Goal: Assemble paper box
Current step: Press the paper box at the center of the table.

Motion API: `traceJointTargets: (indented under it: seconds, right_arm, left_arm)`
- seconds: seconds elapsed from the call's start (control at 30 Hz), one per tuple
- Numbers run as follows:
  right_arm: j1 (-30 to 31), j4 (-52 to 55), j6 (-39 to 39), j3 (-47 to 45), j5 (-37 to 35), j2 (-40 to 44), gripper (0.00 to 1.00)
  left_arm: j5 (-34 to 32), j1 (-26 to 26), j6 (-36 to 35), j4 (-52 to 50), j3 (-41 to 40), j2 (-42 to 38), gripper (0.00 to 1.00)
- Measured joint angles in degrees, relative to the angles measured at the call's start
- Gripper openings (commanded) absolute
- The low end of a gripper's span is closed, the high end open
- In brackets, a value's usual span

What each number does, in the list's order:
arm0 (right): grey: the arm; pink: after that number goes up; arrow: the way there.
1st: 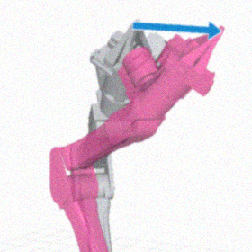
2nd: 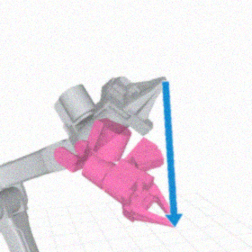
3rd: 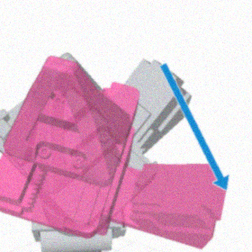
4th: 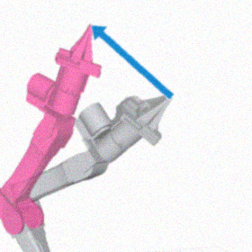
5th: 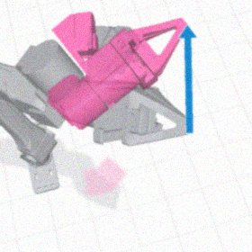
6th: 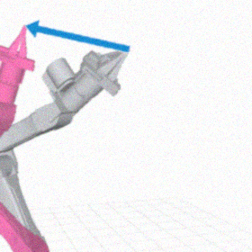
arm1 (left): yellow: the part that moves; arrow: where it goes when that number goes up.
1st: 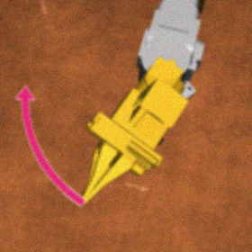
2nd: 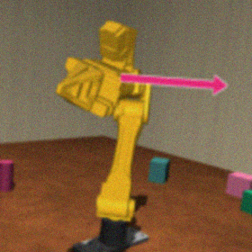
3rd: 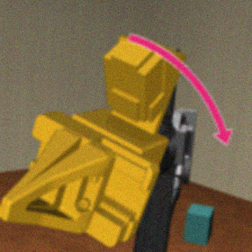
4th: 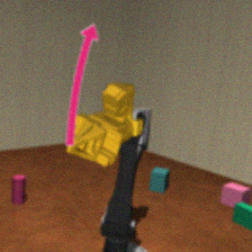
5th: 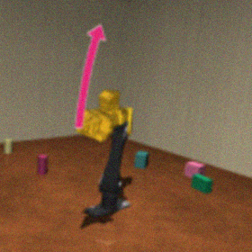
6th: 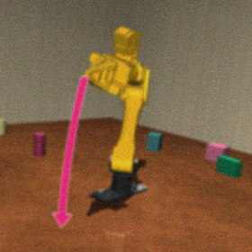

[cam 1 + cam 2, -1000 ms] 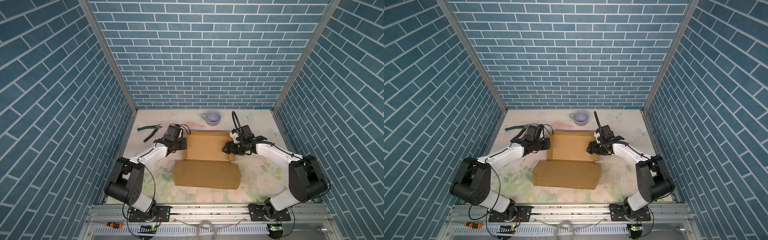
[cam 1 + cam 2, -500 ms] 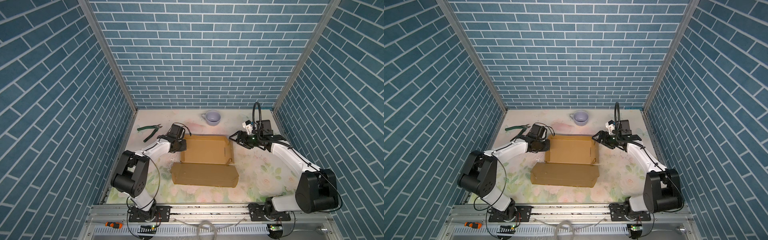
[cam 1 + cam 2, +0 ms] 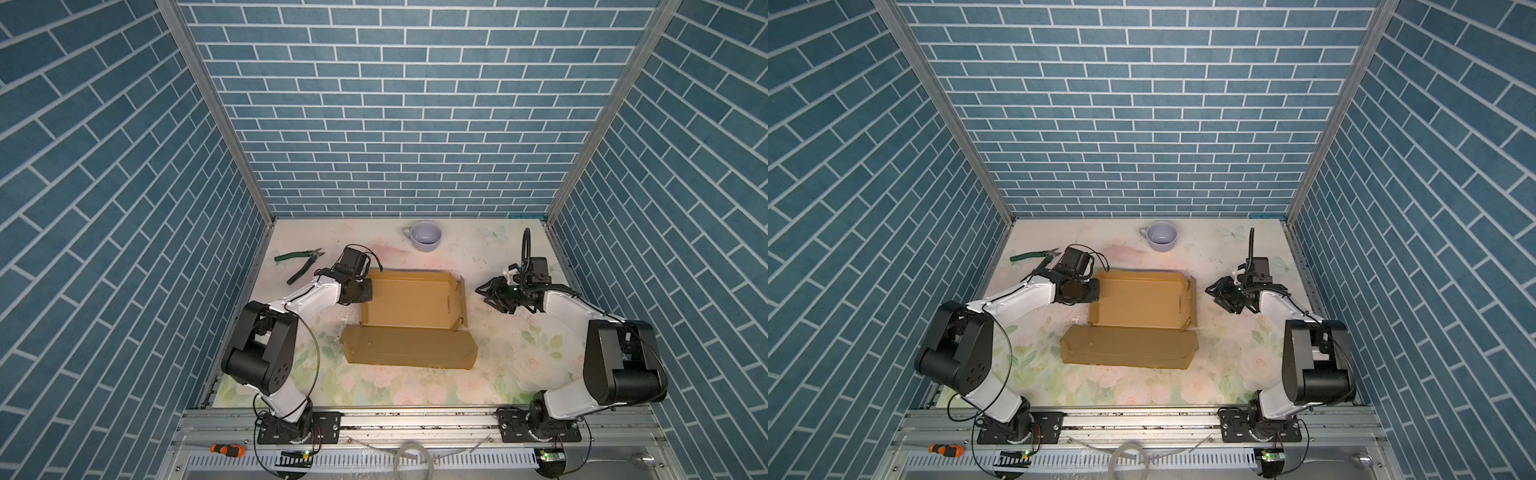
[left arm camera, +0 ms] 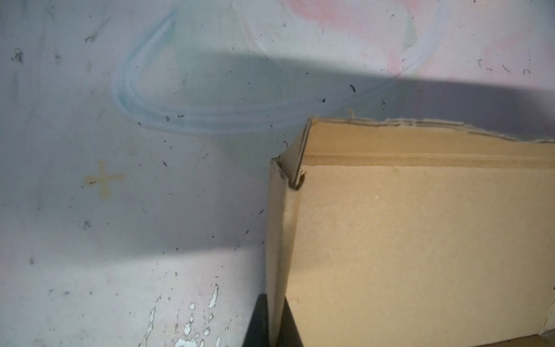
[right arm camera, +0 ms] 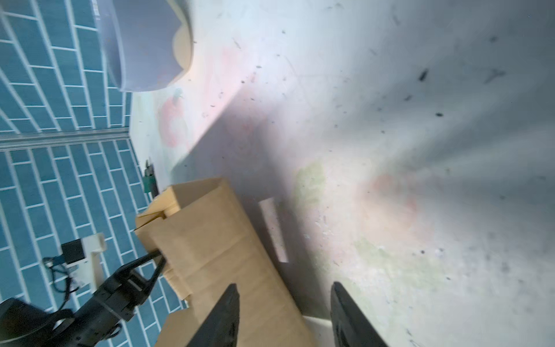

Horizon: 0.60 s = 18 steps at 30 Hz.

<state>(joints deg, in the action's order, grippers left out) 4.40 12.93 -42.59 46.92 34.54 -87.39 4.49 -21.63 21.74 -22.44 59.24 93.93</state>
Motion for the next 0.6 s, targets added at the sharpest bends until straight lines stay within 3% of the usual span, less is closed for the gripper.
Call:
traceJointTargets:
  seconds: [0.33, 0.6]
  right_arm:
    - [5.9, 0.5, 0.8, 0.1, -3.9, -7.2, 0.43]
    - [8.8, -3.7, 0.5, 0.2, 3.5, -6.8, 0.43]
  left_arm:
    - [-0.2, 0.0, 0.0, 0.0, 0.0, 0.8, 0.00]
    - [-0.6, 0.0, 0.0, 0.0, 0.0, 0.8, 0.00]
